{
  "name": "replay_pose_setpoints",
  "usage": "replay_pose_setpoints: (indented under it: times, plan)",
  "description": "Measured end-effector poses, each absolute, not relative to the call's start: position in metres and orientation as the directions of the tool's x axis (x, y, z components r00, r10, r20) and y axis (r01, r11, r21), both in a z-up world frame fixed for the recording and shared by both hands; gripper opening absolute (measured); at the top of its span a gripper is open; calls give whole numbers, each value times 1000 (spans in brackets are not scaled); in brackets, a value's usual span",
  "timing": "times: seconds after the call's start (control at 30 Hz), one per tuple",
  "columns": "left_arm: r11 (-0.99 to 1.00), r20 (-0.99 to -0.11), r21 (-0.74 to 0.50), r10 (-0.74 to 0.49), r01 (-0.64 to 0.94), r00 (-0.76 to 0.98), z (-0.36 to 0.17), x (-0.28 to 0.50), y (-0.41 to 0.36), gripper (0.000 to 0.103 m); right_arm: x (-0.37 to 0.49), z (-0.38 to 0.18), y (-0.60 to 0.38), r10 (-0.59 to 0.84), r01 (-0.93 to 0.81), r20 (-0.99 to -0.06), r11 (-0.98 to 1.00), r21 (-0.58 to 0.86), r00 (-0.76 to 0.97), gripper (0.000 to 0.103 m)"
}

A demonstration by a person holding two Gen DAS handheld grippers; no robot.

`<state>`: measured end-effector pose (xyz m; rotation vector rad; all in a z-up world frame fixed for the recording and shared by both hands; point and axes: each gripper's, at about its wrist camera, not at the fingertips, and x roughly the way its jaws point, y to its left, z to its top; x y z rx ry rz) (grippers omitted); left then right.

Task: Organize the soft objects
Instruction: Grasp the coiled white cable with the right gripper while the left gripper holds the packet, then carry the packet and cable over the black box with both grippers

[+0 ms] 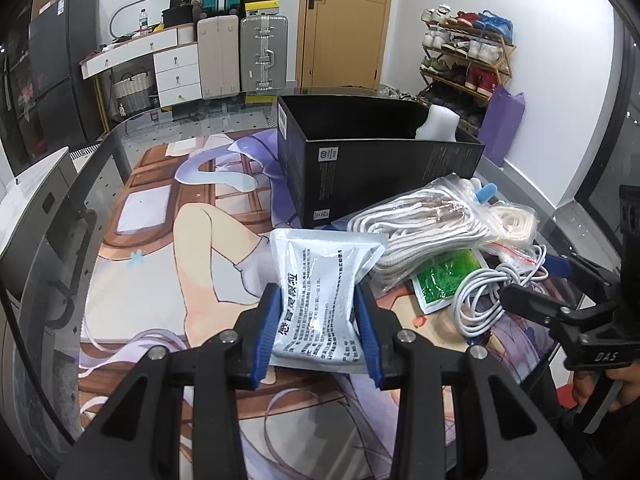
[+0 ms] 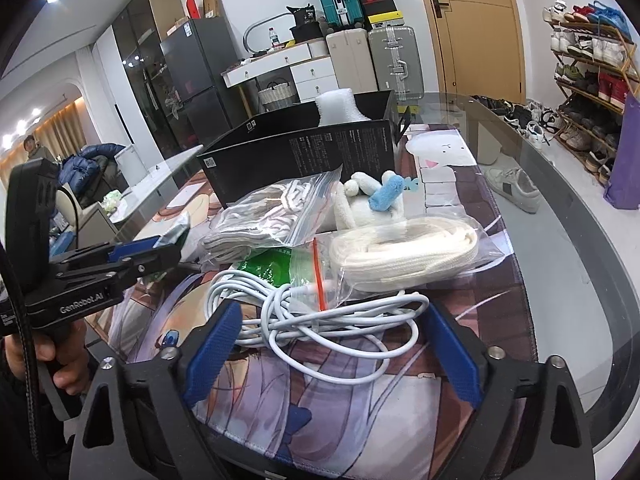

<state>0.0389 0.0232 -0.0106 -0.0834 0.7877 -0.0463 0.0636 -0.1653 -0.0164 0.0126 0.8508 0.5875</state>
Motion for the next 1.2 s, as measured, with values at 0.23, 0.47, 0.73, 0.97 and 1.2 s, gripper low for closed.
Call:
replay_pose_setpoints:
  times: [0.23,0.47,0.73,0.97,1.2]
  plan:
    - [993,-695,-115,-91,14,714,-9,38,26,36,63,-15,-170,505,-485,-699,837,253,506,75]
    - [992,-684,-126,-101,20,722,-6,35,26,36,51,-14,-179,522,-485,-684,831,273,510,72]
    - [990,-664,-142,-114,25,739,0,30,28,36,35,1,-178,525,-507,-658,827,244,539,65]
    - [989,-653,-142,-116,28,748,5,25,28,36,23,12,-180,540,-519,-624,820,240,565,65]
    - [989,-638,-144,-116,30,762,12,24,28,36,19,29,-186,552,-522,-576,819,238,603,65]
